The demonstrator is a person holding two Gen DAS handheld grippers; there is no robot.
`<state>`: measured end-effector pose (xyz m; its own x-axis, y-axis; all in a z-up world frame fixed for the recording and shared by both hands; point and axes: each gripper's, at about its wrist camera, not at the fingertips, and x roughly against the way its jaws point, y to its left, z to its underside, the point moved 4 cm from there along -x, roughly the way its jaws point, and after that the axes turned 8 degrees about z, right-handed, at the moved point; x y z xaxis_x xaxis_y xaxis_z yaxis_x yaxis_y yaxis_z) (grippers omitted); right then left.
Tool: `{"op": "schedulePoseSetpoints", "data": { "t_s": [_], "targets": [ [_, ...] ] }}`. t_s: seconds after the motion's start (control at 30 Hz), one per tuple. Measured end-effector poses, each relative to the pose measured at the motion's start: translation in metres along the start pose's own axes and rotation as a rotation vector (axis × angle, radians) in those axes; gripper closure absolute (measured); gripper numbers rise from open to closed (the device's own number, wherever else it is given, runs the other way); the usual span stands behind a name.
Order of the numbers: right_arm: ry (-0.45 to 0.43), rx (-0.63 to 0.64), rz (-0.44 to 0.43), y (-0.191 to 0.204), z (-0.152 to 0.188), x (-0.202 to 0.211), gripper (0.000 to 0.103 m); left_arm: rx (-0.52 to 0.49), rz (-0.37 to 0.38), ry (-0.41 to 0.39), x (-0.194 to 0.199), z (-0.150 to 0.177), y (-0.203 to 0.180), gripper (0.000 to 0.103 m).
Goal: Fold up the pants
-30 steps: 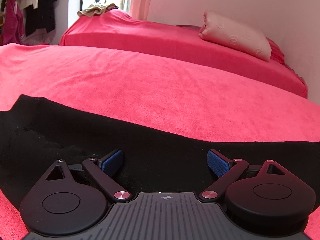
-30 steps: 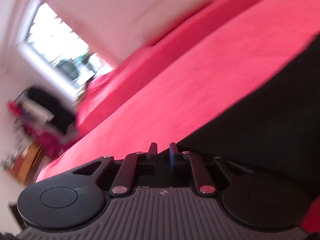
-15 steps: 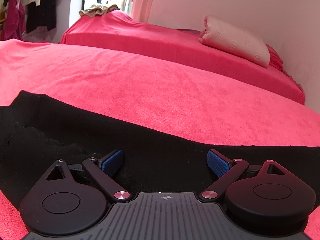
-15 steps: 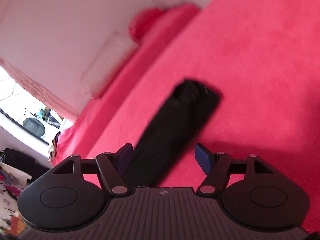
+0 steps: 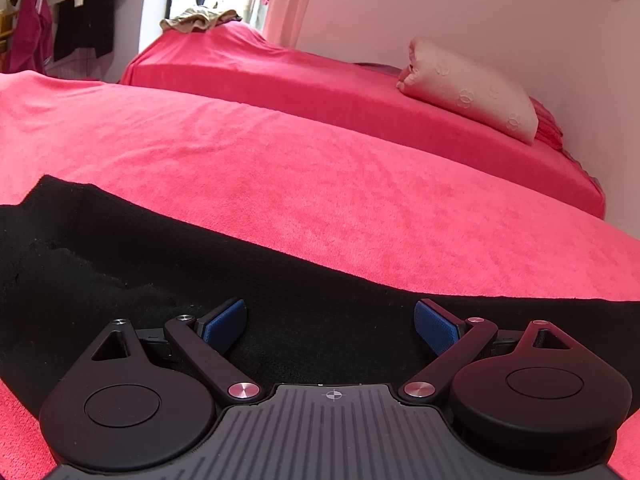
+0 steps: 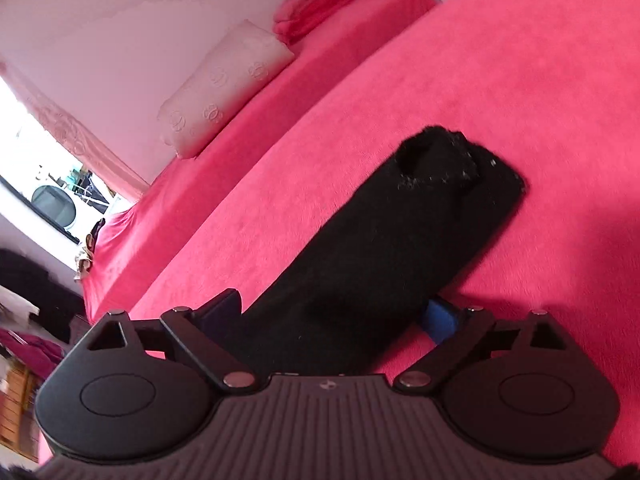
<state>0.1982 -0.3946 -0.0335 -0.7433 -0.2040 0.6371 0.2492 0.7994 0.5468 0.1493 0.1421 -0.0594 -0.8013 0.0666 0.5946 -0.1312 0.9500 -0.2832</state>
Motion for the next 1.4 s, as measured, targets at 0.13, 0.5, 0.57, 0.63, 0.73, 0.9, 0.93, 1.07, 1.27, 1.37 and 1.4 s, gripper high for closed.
{"op": "schedulePoseSetpoints", "data": {
  "t_s": [0.13,0.5,0.57,0.63,0.73,0.9,0.93,1.07,1.27,1.37,1.4],
  "targets": [
    [-0.018,-0.106,-0.161,-0.014,0.001,-0.002,0.030,0.004,0.003,-0.002,0.000,0.000,0.001,0.000],
    [0.012,0.003,-0.127,0.015,0.015,-0.017,0.037,0.008,0.005,-0.006,0.001,0.000,0.001,0.000],
    [-0.022,0.051,-0.061,0.020,0.016,-0.021,0.053,0.004,0.002,-0.004,0.000,0.000,0.001,0.000],
    [-0.004,0.049,-0.047,0.017,0.015,-0.026,0.081,0.000,-0.002,-0.002,0.000,0.000,0.000,0.000],
    [-0.007,-0.059,-0.123,0.005,-0.006,-0.011,0.084,-0.023,-0.032,0.018,-0.002,0.000,-0.006,0.000],
    [-0.108,-0.083,-0.015,-0.032,-0.038,0.003,0.085,-0.054,0.046,0.080,-0.012,0.007,-0.049,0.000],
    [-0.062,-0.112,0.022,-0.047,-0.038,-0.005,0.085,-0.095,0.037,0.081,-0.015,0.011,-0.060,0.000],
    [-0.047,-0.102,-0.006,-0.057,-0.034,0.000,0.084,-0.230,-0.039,0.070,-0.018,0.018,-0.080,0.000],
    [-0.267,0.394,0.220,0.034,-0.014,0.030,0.082,-0.099,-0.003,0.017,0.005,0.009,-0.055,0.000],
    [-0.492,0.789,0.292,0.106,0.043,0.052,0.080,-0.067,-0.028,-0.042,0.024,0.001,-0.044,0.000],
    [-0.549,0.922,0.289,0.128,0.072,0.055,0.077,-0.051,-0.029,-0.059,0.031,-0.001,-0.040,0.000]
  ]
}}
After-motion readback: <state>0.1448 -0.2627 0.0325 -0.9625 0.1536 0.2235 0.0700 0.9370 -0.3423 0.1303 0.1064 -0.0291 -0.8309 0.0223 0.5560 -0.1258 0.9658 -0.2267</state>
